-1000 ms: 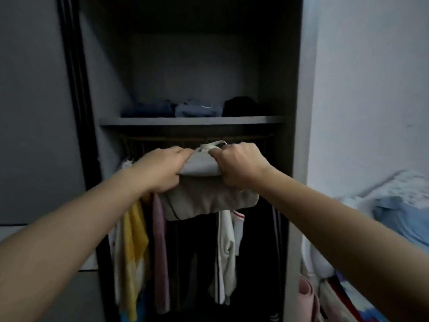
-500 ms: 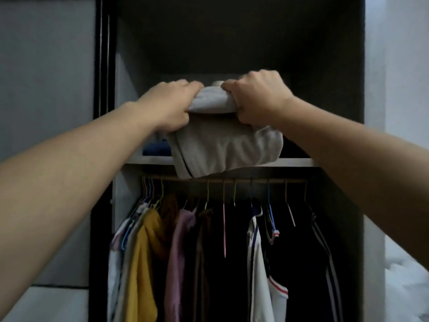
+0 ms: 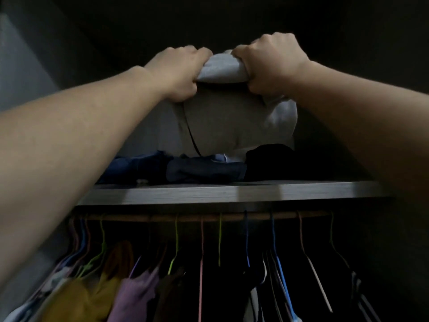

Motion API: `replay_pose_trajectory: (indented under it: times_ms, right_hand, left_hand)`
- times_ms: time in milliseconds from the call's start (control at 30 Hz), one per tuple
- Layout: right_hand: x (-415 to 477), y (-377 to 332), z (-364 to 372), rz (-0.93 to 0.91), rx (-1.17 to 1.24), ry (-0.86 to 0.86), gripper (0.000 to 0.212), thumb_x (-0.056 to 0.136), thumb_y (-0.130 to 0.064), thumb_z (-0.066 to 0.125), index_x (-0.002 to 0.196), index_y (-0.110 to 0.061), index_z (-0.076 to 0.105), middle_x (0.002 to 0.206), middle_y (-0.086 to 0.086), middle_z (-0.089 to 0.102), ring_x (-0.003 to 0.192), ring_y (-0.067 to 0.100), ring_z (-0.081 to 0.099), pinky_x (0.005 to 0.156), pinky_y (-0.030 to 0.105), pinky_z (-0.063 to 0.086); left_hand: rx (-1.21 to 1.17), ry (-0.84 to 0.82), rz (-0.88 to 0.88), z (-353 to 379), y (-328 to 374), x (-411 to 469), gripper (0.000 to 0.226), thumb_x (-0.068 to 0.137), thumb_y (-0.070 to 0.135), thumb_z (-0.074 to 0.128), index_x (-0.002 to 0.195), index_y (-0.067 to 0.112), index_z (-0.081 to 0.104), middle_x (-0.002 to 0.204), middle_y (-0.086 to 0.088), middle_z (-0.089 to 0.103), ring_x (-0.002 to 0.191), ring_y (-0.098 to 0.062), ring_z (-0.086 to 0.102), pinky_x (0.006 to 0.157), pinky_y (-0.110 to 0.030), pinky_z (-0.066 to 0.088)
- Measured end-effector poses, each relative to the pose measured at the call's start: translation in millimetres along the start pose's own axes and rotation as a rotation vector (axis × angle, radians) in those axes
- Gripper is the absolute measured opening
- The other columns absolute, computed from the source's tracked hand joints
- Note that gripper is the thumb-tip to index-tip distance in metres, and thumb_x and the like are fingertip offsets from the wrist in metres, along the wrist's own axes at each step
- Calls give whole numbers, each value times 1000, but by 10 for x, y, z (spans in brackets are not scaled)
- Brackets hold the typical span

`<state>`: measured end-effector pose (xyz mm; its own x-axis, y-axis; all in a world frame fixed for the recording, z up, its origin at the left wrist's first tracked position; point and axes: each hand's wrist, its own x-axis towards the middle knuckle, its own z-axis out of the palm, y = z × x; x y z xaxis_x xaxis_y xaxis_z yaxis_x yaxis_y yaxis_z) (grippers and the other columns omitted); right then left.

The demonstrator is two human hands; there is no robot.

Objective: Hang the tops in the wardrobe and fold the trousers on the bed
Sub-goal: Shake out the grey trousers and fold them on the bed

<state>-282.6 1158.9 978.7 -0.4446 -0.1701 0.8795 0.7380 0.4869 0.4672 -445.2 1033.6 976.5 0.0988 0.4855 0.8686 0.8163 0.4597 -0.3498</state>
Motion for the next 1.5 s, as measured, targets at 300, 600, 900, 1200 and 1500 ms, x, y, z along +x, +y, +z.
replay_pose_trajectory:
  times_ms: [300, 600, 900, 1200, 1500]
  right_hand:
    - [339, 29, 1146, 11, -40, -133, 43, 84, -33, 69, 123, -20, 56, 85, 3, 46, 73, 24, 46, 62, 38, 39]
    - [471, 643, 1835, 85, -214, -57, 62, 84, -21, 62, 143, -16, 41, 126, 22, 59, 104, 46, 62, 73, 48, 50]
    - [-654, 617, 2364, 152, 89, -1138, 40, 89, -9, 64, 129, -9, 59, 126, 15, 62, 110, 28, 61, 84, 26, 45]
    - [-688, 759, 2269, 247, 338, -1109, 49, 82, -8, 67, 129, -19, 59, 117, 4, 62, 102, 21, 60, 93, 31, 49]
    - [-700, 803, 2095, 337, 459, -1151, 30, 82, -8, 67, 105, -26, 62, 102, 3, 68, 85, 16, 65, 80, 32, 56]
  left_hand:
    - [-70, -21, 78, 1191, -224, 612, 63, 84, 10, 61, 141, 20, 38, 128, -16, 54, 112, -38, 54, 88, -49, 45]
    - [-196, 189, -12, 2050, 241, 1485, 77, 78, 5, 61, 148, 10, 30, 144, -21, 40, 118, -47, 49, 92, -51, 46]
    - [-463, -751, 379, 2832, 1138, 948, 39, 86, 0, 47, 123, 10, 50, 128, -14, 56, 114, -29, 55, 97, -37, 46]
    - [-532, -725, 327, 2725, 1126, 974, 40, 79, -2, 47, 116, 14, 53, 122, -10, 59, 112, -26, 56, 98, -42, 49]
    - [-634, -812, 256, 2551, 1072, 887, 30, 81, 13, 58, 110, 20, 53, 114, -8, 60, 103, -25, 59, 88, -38, 52]
